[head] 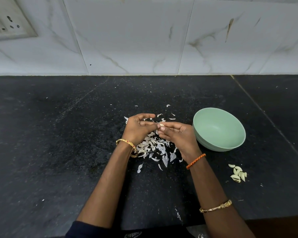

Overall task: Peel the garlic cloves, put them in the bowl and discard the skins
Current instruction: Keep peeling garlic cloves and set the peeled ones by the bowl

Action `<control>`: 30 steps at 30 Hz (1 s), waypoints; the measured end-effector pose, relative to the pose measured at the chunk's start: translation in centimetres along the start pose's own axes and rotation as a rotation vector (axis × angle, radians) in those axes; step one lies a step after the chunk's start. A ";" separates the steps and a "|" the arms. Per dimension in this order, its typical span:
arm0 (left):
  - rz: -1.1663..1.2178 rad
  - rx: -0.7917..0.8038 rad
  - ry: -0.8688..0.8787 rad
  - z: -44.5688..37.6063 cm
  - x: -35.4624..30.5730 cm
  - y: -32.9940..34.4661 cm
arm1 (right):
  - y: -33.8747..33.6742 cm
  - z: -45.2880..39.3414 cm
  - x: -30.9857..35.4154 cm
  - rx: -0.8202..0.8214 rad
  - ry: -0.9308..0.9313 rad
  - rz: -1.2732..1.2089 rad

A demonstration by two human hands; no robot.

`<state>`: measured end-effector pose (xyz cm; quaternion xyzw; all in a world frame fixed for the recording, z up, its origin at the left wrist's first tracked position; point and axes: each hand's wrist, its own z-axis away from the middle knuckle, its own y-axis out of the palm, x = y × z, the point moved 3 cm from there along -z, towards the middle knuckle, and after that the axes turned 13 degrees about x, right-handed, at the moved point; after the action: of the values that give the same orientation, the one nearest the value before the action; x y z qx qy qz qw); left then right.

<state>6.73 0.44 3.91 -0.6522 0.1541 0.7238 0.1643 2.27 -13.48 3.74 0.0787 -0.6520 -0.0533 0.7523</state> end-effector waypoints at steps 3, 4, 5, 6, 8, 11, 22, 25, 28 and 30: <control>0.010 0.008 0.013 0.0 0.0 0.0 | -0.1 0.1 0.1 0.041 0.044 -0.051; 0.005 0.009 0.022 0.0 0.0 0.0 | -0.1 0.2 0.1 0.057 0.059 -0.054; -0.004 0.005 0.029 0.1 0.0 0.0 | -0.1 0.3 0.1 0.070 0.071 -0.060; -0.011 0.000 0.035 0.1 0.0 0.1 | -0.1 0.3 0.1 0.078 0.079 -0.072; -0.034 -0.025 0.039 0.1 0.0 0.0 | -0.1 0.3 0.1 0.089 0.087 -0.106; -0.080 -0.105 0.041 -0.1 0.4 -0.4 | -0.1 0.4 0.2 0.117 0.102 -0.184; -0.055 -0.178 -0.009 1.2 1.6 0.6 | -0.3 1.5 -0.8 0.032 0.157 -0.219; -0.079 -0.054 -0.038 1.6 1.8 2.1 | -0.2 2.1 -1.2 0.024 0.163 -0.184; -0.041 0.001 0.008 2.0 1.9 3.2 | -0.3 2.8 -1.6 0.031 0.179 -0.091; -0.069 -0.018 0.024 2.3 2.0 3.4 | -0.5 3.3 -1.8 0.031 0.184 -0.047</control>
<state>3.01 -1.49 2.14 -0.6672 0.1271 0.7111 0.1814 -1.22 -13.80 2.37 0.1102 -0.5790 -0.0535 0.8061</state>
